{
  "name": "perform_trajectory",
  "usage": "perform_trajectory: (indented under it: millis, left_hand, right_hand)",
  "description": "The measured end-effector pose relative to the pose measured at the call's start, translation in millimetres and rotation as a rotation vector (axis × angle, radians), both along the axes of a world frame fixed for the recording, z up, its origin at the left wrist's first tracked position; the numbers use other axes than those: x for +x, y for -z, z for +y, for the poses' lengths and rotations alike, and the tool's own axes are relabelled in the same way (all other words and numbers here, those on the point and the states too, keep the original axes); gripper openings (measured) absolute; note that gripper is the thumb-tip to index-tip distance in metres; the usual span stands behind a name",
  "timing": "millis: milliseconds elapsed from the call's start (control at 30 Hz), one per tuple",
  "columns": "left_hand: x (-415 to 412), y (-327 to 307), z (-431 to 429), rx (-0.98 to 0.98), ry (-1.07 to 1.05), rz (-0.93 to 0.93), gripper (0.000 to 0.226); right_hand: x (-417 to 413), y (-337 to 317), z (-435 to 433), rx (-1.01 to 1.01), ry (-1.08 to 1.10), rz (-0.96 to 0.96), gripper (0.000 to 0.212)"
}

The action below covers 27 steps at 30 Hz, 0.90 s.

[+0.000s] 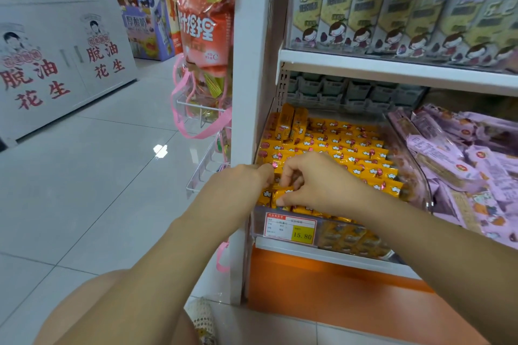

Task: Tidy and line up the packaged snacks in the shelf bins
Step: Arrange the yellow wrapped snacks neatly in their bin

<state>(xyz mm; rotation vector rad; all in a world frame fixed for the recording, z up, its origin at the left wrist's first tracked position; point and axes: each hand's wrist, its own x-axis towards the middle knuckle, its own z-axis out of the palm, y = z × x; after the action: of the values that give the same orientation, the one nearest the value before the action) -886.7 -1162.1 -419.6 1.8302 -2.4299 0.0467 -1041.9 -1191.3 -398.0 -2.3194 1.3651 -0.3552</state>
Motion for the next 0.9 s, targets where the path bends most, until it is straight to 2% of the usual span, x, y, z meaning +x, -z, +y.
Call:
perform_trajectory:
  millis: [100, 233, 333, 400, 600, 733, 900]
  left_hand:
    - [2.5, 0.5, -3.0, 0.013, 0.003, 0.061, 0.017]
    - [4.3, 2.5, -5.9, 0.047, 0.005, 0.03, 0.025]
    - [2.8, 1.3, -5.5, 0.021, 0.002, 0.059, 0.007]
    - [1.2, -1.1, -4.7, 0.023, 0.01, 0.065, 0.013]
    - [-1.3, -3.9, -7.0, -0.011, 0.027, 0.016, 0.011]
    - [1.8, 5.7, -5.1, -0.067, 0.023, 0.078, 0.011]
    - [8.6, 13.9, -3.2, -0.088, 0.054, 0.167, 0.023]
  right_hand:
    - [-1.1, -0.5, 3.4, 0.016, -0.012, -0.011, 0.022]
    - [-0.2, 2.2, 2.9, -0.004, 0.003, 0.005, 0.024]
    - [1.3, 6.0, -3.2, -0.006, 0.051, -0.025, 0.017]
    - [0.2, 6.0, -3.6, 0.01, 0.042, -0.034, 0.018]
    - [-8.7, 0.3, 6.3, 0.049, -0.015, -0.022, 0.017]
    - [-2.5, 3.4, 2.2, -0.021, 0.032, 0.009, 0.019]
    - [-7.3, 7.1, 8.3, -0.064, 0.066, -0.014, 0.031]
